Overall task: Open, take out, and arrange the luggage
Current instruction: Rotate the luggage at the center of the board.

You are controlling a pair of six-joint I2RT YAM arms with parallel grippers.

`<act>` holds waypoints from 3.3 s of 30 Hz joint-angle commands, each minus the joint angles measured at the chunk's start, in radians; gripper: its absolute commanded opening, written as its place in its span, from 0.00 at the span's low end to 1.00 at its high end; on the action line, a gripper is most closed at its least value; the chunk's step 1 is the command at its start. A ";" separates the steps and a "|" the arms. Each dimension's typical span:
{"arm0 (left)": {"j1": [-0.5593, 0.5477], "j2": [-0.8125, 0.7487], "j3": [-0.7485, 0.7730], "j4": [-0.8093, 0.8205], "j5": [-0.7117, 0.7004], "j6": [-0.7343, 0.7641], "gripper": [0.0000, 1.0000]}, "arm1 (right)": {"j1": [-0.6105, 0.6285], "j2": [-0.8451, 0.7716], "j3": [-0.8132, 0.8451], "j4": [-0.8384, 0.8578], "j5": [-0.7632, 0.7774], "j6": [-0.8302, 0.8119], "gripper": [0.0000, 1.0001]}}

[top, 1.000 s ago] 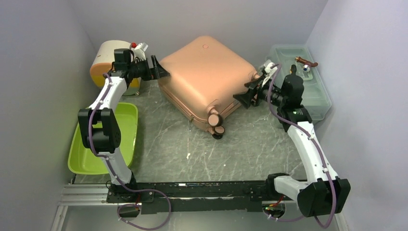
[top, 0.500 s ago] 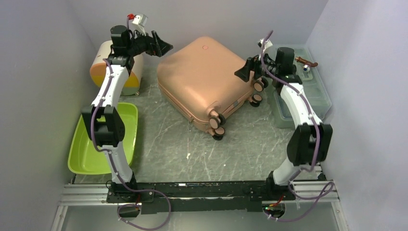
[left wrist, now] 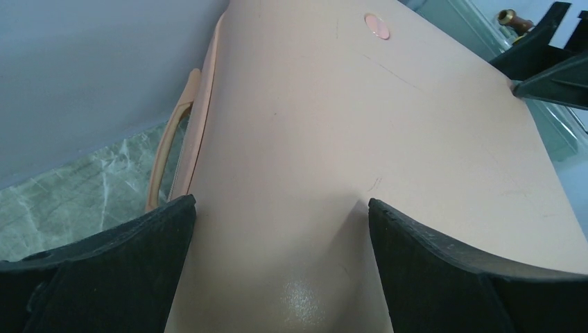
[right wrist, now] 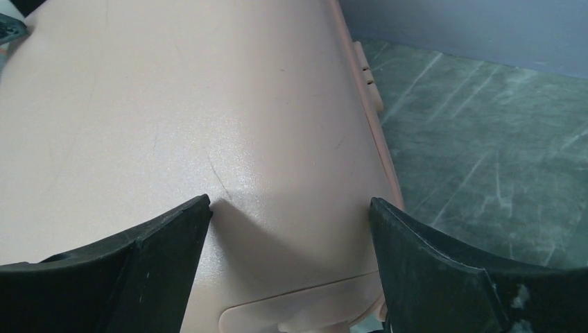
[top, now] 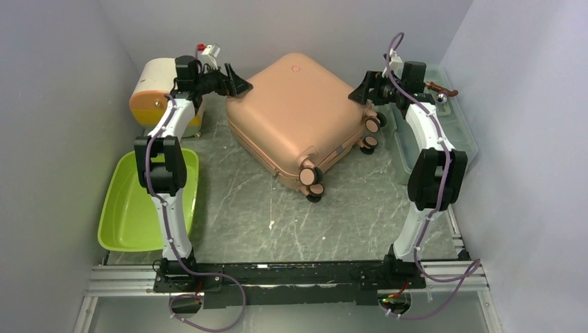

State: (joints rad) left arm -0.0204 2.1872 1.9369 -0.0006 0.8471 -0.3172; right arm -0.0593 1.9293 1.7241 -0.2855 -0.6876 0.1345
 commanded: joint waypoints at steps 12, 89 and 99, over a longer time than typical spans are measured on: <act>-0.040 -0.307 -0.561 0.076 0.180 -0.070 0.97 | 0.107 0.092 0.059 -0.364 -0.314 -0.187 0.81; -0.275 -0.529 -0.485 -0.259 -0.189 0.369 1.00 | 0.145 -0.777 -1.289 0.713 -0.267 -0.491 0.83; -0.276 -0.499 -0.486 -0.242 -0.191 0.340 1.00 | 0.156 -0.719 -1.181 0.448 -0.375 -0.500 0.70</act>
State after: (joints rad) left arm -0.3004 1.6505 1.4406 -0.1902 0.6609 0.0586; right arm 0.0853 1.1999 0.4568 0.2939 -0.9539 -0.3347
